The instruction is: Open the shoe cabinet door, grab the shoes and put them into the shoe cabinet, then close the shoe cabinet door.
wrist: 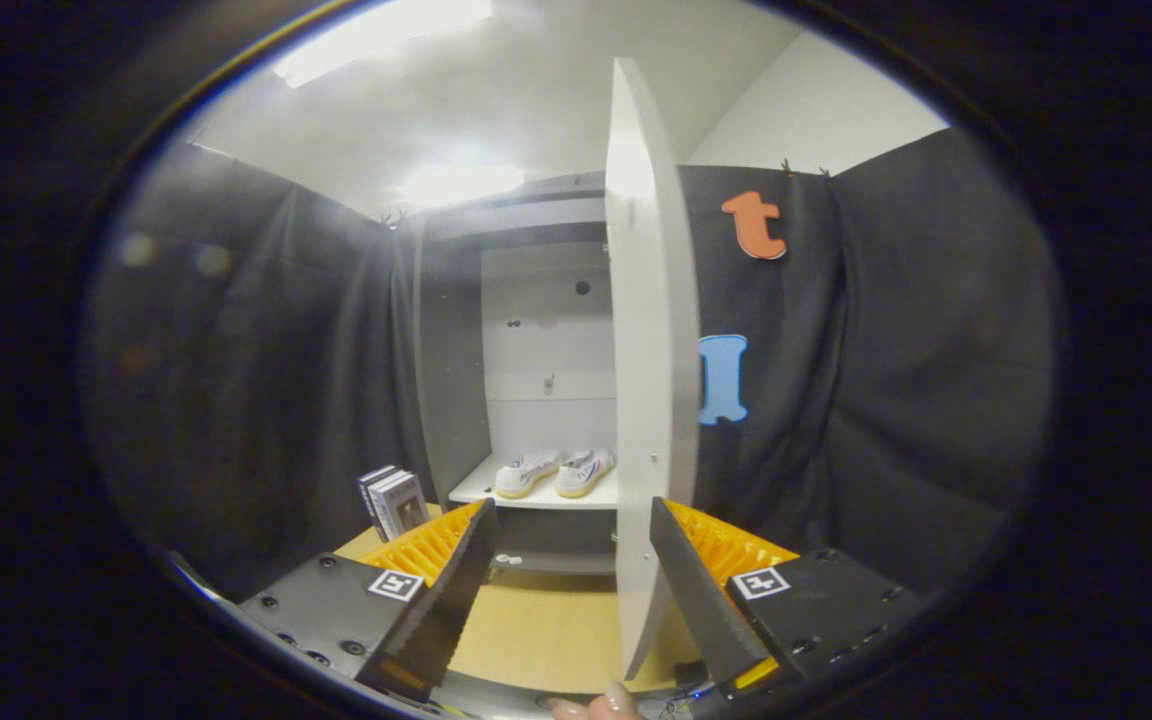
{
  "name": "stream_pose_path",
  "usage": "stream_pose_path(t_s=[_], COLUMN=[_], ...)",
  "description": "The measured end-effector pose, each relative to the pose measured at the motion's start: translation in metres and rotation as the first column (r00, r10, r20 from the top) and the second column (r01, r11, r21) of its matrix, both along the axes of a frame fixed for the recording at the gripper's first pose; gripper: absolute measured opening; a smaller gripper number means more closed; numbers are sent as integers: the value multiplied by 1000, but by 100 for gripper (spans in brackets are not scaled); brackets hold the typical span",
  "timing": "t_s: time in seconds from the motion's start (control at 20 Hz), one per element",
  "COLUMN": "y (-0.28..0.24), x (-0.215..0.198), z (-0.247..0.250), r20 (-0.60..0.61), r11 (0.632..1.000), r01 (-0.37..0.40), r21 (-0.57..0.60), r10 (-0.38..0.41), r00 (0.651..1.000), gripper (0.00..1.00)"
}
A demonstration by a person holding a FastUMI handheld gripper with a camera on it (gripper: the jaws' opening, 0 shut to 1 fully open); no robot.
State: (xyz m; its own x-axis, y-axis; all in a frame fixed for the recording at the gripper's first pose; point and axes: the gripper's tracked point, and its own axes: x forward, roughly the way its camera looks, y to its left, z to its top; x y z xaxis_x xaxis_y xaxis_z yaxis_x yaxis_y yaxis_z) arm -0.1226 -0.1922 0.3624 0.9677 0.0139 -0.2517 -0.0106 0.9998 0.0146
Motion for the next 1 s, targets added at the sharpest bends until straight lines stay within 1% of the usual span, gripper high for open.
stream_pose_path(t_s=[0.1, 0.25, 0.3, 0.45, 0.55, 0.8, 0.9, 1.0], y=[-36, -85, -103, -140, -154, -169, -171, -167], x=[-5, 4, 13, 43, 69, 135, 155, 165], z=[3, -1, -3, -4, -8, -25, -36, -43], r20=[6, 10, 13, 37, 49, 57, 38, 22], r11=[999, 993, 991, 987, 987, 993, 994, 996], r01=[51, 114, 133, 157, 156, 116, 105, 92], r21=[-8, -23, -33, -37, -25, 8, 12, 12], r10=[-51, -113, -133, -155, -155, -117, -105, -92], r00=[999, 993, 991, 987, 987, 992, 994, 996], gripper=[96, 96, 96, 96, 96, 96, 95, 95])
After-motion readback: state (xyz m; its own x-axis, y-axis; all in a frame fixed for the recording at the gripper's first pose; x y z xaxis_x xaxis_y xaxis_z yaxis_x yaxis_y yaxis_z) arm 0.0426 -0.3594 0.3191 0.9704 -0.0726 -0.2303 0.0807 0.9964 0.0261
